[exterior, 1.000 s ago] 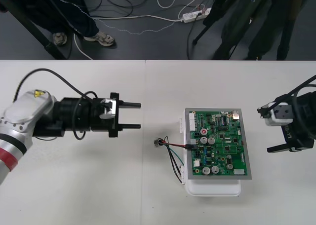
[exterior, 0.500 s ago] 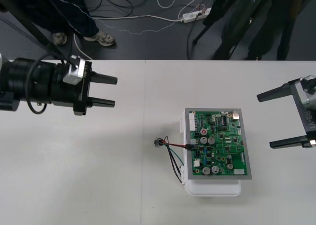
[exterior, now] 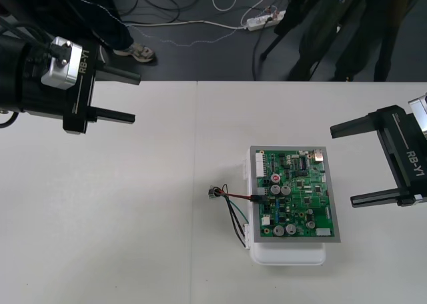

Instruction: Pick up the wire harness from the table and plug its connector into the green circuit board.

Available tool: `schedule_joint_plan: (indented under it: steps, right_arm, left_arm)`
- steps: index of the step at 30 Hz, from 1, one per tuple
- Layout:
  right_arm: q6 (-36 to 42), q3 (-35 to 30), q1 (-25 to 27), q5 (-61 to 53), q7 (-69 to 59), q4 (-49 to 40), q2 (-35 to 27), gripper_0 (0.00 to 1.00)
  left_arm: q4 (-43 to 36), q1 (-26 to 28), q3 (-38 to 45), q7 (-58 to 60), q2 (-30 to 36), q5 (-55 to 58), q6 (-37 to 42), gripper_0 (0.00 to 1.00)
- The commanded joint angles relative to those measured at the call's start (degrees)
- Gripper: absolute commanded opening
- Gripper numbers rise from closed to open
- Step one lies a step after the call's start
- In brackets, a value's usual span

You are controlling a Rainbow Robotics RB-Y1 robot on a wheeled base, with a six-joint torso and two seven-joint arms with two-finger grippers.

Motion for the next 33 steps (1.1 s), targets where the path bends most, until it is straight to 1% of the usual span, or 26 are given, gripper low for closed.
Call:
schedule_joint_plan:
  steps: [1,6,9,20,26,33]
  right_arm:
    - [0.0,-2.9,-0.3,-1.6,-10.4,-3.8,0.7,1.00]
    - [0.0,-4.5,-0.4,-1.3,-15.9,-7.6,0.7,1.00]
    - [0.0,-4.7,-0.7,-1.2,-16.0,-8.4,0.7,1.00]
    - [0.1,-4.7,-2.1,0.4,-13.2,-10.0,1.8,1.00]
    - [0.5,-4.7,-2.2,1.5,-6.3,-10.4,2.9,1.00]
    - [0.2,-4.2,-2.1,1.7,-6.6,-9.7,3.4,1.00]
  left_arm:
    - [-2.7,-0.7,2.3,6.4,2.8,-0.4,4.8,0.53]
    - [-2.7,-0.8,2.3,6.2,2.8,-0.5,4.8,0.53]
    - [-2.7,-0.8,2.3,6.2,2.8,-0.5,4.8,0.54]
    - [-2.7,-0.8,2.3,6.2,2.8,-0.5,4.8,0.53]
    - [-2.7,-0.8,2.3,6.2,2.8,-0.5,4.8,0.53]
    - [-2.7,-0.8,2.3,6.2,2.8,-0.5,4.8,0.53]
